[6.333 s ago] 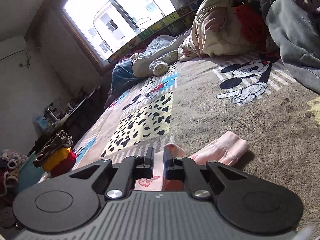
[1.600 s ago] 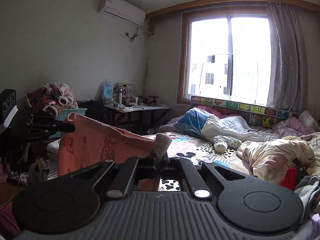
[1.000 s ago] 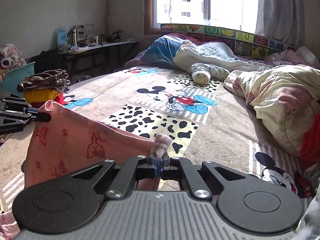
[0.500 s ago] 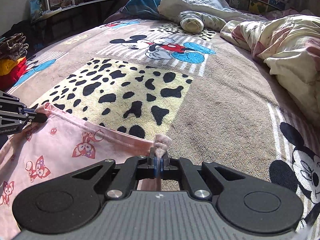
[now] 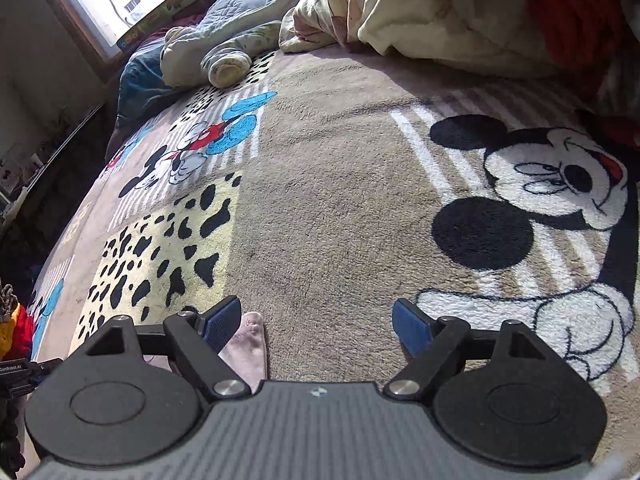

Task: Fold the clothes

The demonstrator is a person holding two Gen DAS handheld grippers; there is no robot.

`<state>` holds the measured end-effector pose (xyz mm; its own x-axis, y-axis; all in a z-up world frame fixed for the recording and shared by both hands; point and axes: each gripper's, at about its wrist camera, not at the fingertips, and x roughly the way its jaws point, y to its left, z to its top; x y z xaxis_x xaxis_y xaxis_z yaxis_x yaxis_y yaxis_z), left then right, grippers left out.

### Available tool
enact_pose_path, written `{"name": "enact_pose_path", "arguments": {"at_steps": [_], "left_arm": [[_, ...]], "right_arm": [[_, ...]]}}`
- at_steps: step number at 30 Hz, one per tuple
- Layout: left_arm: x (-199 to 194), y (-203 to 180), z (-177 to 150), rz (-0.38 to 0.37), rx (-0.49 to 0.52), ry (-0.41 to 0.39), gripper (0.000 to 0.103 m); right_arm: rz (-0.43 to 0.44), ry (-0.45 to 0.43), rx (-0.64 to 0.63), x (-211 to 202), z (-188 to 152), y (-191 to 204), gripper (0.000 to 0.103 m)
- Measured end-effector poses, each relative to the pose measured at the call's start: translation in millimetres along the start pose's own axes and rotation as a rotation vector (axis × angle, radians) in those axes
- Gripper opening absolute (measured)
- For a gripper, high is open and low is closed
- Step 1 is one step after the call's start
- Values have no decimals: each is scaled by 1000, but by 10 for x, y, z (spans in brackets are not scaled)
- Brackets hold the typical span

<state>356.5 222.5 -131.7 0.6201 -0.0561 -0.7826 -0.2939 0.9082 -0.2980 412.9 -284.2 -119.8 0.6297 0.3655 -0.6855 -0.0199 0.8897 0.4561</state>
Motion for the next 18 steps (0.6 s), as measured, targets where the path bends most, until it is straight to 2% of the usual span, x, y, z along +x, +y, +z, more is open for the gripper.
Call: {"name": "enact_pose_path", "arguments": {"at_steps": [3,5,7,11,14,18], "left_arm": [[-453,32,-184,7,68,-39,18],[-786,59,-388,-15,75,-64,27],[-1125,50,-683,-55,68,-82,33],[-1747,15,-1319,-162,60,-120,53],[-2109,-6,-1875,-207,16,-129,56],[-2397,1,-2449,-195,-4,-99,56]], "right_arm": [[64,-27,76,-382,-213,-279,82],[144,-38,168,-642,-434,-488,82],[205,-65,256,-958,-711,-674,83],[270,-132,324,-1631,-1303,-869,83],[290,-174,371,-2090,-1775,-948,83],[294,-204,359,-2572,-2265,-948,83]]}}
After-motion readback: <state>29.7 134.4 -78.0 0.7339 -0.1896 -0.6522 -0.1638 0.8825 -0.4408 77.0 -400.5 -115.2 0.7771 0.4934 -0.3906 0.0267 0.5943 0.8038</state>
